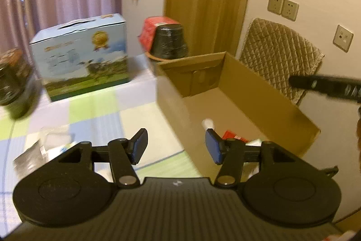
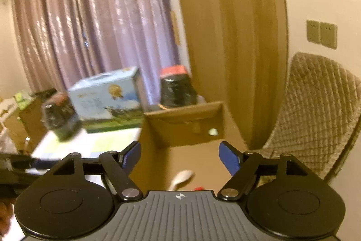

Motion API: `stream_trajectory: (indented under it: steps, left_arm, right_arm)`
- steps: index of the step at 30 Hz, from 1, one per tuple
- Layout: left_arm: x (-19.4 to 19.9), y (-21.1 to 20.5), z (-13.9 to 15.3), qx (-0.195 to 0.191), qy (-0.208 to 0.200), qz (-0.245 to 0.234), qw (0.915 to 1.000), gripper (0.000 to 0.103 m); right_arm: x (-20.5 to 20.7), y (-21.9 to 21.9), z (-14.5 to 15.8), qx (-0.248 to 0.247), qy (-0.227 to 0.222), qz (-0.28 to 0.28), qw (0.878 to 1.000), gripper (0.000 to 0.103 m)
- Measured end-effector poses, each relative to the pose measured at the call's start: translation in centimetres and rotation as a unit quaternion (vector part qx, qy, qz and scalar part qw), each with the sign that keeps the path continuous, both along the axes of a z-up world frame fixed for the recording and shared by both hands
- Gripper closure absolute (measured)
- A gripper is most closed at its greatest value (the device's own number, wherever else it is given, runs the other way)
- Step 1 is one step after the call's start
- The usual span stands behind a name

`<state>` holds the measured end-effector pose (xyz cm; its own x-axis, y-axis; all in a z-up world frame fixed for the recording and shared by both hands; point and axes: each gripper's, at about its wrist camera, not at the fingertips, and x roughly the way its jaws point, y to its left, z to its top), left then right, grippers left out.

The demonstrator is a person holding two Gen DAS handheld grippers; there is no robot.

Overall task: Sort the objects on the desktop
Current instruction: 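Open both grippers to drop the spoon and red packet into the box, then withdraw both tools from the cardboard box back over the table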

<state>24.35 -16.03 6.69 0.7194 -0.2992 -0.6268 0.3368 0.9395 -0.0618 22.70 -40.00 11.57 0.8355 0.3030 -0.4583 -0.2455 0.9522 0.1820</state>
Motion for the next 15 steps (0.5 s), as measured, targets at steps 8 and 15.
stream_trajectory:
  steps: [8,15]
  left_arm:
    - [-7.4,7.3,-0.9,-0.012,0.015,0.058,0.9981,0.029]
    - [-12.7,13.2,-1.6,0.011,0.03,0.108,0.9936,0.02]
  right_arm:
    - [-5.1,6.5,0.8,0.024,-0.012,0.058,0.998,0.008]
    - [-8.1,11.0,-1.5,0.048,0.034,0.098,0.993,0.005]
